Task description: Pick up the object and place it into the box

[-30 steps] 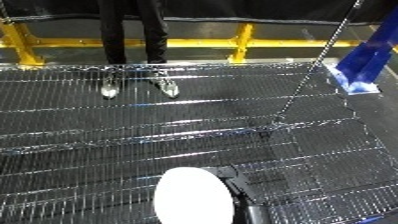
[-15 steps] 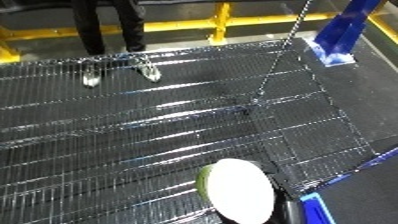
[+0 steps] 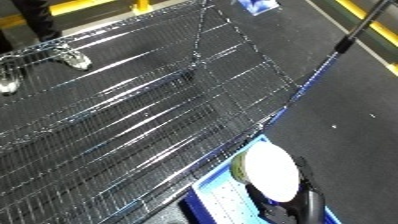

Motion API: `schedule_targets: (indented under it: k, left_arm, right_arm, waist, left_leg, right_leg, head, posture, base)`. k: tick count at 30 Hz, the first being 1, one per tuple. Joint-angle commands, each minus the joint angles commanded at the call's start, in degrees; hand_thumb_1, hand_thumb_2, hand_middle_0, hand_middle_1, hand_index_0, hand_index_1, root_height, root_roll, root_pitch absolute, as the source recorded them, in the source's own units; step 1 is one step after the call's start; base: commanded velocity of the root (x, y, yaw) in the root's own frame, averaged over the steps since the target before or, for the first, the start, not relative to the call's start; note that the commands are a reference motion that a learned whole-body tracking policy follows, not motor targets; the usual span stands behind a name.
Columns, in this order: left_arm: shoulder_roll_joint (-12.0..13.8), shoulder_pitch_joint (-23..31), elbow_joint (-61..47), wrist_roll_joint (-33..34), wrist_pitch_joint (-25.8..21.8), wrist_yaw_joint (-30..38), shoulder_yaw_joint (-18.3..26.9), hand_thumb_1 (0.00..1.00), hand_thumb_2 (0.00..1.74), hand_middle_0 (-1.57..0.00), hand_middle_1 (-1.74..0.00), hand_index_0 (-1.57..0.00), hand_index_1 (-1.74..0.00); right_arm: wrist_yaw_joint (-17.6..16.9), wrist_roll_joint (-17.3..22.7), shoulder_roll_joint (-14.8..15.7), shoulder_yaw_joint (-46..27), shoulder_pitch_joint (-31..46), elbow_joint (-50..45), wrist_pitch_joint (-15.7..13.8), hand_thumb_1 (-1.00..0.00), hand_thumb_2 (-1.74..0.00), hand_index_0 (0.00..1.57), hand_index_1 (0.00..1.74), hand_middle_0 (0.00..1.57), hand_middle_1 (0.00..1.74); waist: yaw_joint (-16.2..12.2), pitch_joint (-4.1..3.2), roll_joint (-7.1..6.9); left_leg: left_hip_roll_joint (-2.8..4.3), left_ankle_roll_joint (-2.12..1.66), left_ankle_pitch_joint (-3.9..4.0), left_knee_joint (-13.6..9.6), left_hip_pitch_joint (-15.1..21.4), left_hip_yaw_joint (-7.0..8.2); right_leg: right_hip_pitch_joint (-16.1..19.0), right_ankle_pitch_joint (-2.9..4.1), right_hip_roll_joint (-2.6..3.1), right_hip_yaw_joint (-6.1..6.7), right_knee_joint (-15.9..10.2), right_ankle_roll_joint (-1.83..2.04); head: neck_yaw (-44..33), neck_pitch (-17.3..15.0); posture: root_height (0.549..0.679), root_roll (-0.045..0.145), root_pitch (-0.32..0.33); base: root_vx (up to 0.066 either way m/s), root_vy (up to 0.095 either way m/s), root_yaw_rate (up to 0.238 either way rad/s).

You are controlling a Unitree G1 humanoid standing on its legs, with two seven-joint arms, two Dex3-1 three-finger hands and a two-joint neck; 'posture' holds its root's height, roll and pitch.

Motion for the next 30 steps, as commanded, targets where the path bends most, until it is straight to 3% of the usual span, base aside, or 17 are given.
schedule_targets:
  k: [5, 10, 16, 24, 30]
  left_arm:
    - [-0.58, -0.28, 0.41, -0.26, -0.41, -0.13, -0.38, 1.00, 1.74, -1.57, -1.74, -1.57, -1.74]
    - [-0.91, -0.87, 0.97, -1.13, -0.83, 0.52, -1.11, 1.00, 1.74, -1.57, -1.74, -1.57, -1.74]
    - [-0.78, -0.47, 0.76, -2.12, -1.48, 0.82, -1.89, 1.00, 1.74, -1.57, -1.74, -1.57, -1.74]
    - [-0.12, -2.12, 1.48, -2.96, -0.96, 1.35, -3.22, 1.00, 1.74, -1.57, -1.74, -1.57, -1.74]
    - [0.44, -2.66, 1.41, -3.63, -0.69, 1.48, -3.94, 1.00, 1.74, -1.57, -1.74, -1.57, -1.74]
  right_arm:
    - [-1.69, 1.39, 0.17, -1.63, 1.33, 3.20, -2.01, -1.00, -1.74, 1.57, 1.74, 1.57, 1.74]
    - [-1.99, 5.27, -0.14, -2.95, 1.36, 8.27, -2.12, -1.00, -1.74, 1.57, 1.74, 1.57, 1.74]
    - [-1.63, 8.60, -1.44, -3.99, 1.11, 14.04, -2.13, -1.00, -1.74, 1.57, 1.74, 1.57, 1.74]
    - [-2.75, 10.25, -4.39, -5.38, -0.64, 21.63, -0.44, -1.00, -1.74, 1.57, 1.74, 1.57, 1.74]
    - [-1.34, 12.84, -6.00, -5.95, -1.84, 26.78, -0.05, -0.70, -1.22, 1.10, 1.22, 1.10, 1.22]
  waist:
    - [-1.93, -0.01, 1.43]
    - [-3.29, -0.11, 2.73]
    - [-3.67, -0.28, 3.81]
    - [-3.06, -0.44, 4.38]
    - [-2.43, -0.55, 4.86]
  left_leg:
    - [-0.49, 0.04, -0.58, 0.20, 0.60, 1.29]
    - [-0.87, 0.14, -1.09, 0.17, 1.21, 2.01]
    - [-1.14, 0.26, -1.23, -0.06, 1.24, 2.31]
    - [-1.47, 0.15, -1.35, 0.72, 0.29, 1.78]
    - [-1.82, 0.07, -1.24, 0.84, 0.06, 1.14]
  right_leg:
    - [-0.36, 0.20, -0.23, 0.57, -0.11, 0.30]
    - [-0.46, 0.64, -0.28, 1.01, -0.77, 0.46]
    - [-0.47, 1.15, -0.32, 1.20, -1.92, 0.45]
    - [-1.35, 1.12, -0.44, 0.99, -1.36, 0.13]
    - [-1.41, 1.16, -0.53, 0.87, -1.21, -0.13]
  head:
    - [5.45, 0.70]
    - [11.20, 0.28]
    - [13.51, 0.42]
    - [15.71, -1.03]
    - [16.55, -2.19]
  posture:
    - [0.667, 0.081, 0.027]
    - [0.667, 0.083, 0.028]
    - [0.668, 0.084, 0.032]
    - [0.668, 0.088, 0.038]
    - [0.668, 0.088, 0.038]
  base:
    - [-0.019, 0.071, -0.103]
    - [0.006, 0.062, -0.134]
    - [0.003, 0.030, -0.083]
    - [-0.011, -0.012, 0.038]
    - [0.006, -0.002, 0.043]
